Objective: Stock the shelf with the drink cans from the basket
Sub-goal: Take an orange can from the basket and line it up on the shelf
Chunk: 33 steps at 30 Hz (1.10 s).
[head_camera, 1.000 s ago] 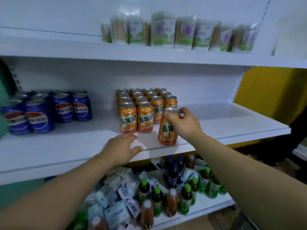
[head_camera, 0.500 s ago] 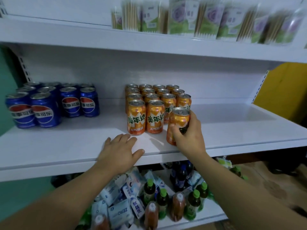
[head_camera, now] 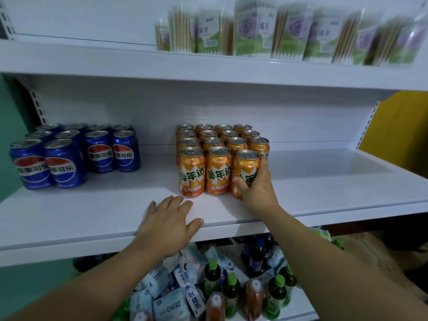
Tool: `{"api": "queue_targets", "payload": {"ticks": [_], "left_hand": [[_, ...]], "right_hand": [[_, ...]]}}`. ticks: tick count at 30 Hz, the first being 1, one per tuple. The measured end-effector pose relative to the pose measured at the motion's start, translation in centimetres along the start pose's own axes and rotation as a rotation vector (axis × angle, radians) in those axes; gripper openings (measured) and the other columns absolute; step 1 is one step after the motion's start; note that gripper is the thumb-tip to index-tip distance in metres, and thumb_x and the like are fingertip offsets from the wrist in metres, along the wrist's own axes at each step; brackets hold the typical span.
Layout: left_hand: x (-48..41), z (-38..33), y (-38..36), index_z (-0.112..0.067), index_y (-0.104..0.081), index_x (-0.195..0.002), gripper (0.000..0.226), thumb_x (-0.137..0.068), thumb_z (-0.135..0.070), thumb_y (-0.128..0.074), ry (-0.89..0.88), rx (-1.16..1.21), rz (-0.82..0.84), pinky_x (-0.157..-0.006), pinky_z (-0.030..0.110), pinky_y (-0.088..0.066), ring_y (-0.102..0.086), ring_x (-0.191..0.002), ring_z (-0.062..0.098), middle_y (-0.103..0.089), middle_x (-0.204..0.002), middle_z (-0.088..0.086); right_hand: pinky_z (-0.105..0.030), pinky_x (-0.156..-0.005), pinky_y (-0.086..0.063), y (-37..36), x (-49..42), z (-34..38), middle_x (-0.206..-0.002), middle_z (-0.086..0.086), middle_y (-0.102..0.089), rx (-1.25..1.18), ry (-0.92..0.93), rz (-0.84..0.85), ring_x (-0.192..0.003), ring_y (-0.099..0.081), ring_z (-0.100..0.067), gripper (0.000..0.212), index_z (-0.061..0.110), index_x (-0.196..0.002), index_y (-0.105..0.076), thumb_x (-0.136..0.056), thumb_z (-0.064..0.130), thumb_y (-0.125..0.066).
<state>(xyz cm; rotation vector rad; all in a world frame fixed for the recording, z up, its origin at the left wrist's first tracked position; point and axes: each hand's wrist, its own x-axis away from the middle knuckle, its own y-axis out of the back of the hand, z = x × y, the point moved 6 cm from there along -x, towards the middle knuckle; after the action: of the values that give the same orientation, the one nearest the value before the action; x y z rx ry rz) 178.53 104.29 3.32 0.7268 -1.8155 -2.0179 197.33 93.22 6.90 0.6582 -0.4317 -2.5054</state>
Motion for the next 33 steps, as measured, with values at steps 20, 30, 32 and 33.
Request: {"api": "queue_targets", "payload": {"ticks": [20, 30, 32, 33], "left_hand": [[-0.2, 0.0, -0.2, -0.028, -0.023, -0.146, 0.096, -0.067, -0.066, 0.015, -0.007, -0.009, 0.028, -0.115, 0.047, -0.015, -0.020, -0.141, 0.018, -0.025, -0.154, -0.002], [-0.4, 0.5, 0.0, -0.027, -0.018, -0.149, 0.069, -0.092, -0.066, -0.018, -0.004, 0.111, 0.201, -0.117, 0.050, -0.010, -0.013, -0.144, 0.019, -0.014, -0.159, -0.002], [-0.7, 0.6, 0.6, -0.026, -0.019, -0.150, 0.069, -0.093, -0.064, -0.029, 0.005, 0.155, 0.266, -0.117, 0.048, -0.013, -0.016, -0.144, 0.020, -0.015, -0.159, -0.001], [-0.8, 0.5, 1.2, -0.025, -0.023, -0.149, 0.070, -0.092, -0.064, -0.035, -0.001, 0.172, 0.277, -0.115, 0.046, -0.020, -0.022, -0.142, 0.020, -0.020, -0.158, 0.000]], "right_hand": [[-0.044, -0.106, -0.034, -0.8, -1.4, -0.6, -0.146, -0.001, -0.042, 0.007, -0.068, 0.047, -0.131, -0.044, -0.028, 0.078, 0.030, -0.153, -0.004, -0.095, 0.031, -0.056], [-0.044, -0.105, -0.036, 1.9, -0.6, 1.1, -0.142, -0.011, -0.042, 0.273, -0.160, 0.180, -0.128, -0.043, -0.031, 0.066, 0.021, -0.144, -0.031, -0.090, 0.046, -0.058], [-0.041, -0.105, -0.034, 3.8, 0.1, 1.8, -0.144, -0.012, -0.042, 0.412, -0.160, 0.231, -0.130, -0.041, -0.030, 0.061, 0.019, -0.144, -0.036, -0.093, 0.049, -0.053], [-0.041, -0.106, -0.033, 4.9, 0.6, 2.0, -0.147, -0.011, -0.040, 0.474, -0.175, 0.253, -0.132, -0.039, -0.030, 0.062, 0.017, -0.145, -0.036, -0.095, 0.051, -0.050]]}}
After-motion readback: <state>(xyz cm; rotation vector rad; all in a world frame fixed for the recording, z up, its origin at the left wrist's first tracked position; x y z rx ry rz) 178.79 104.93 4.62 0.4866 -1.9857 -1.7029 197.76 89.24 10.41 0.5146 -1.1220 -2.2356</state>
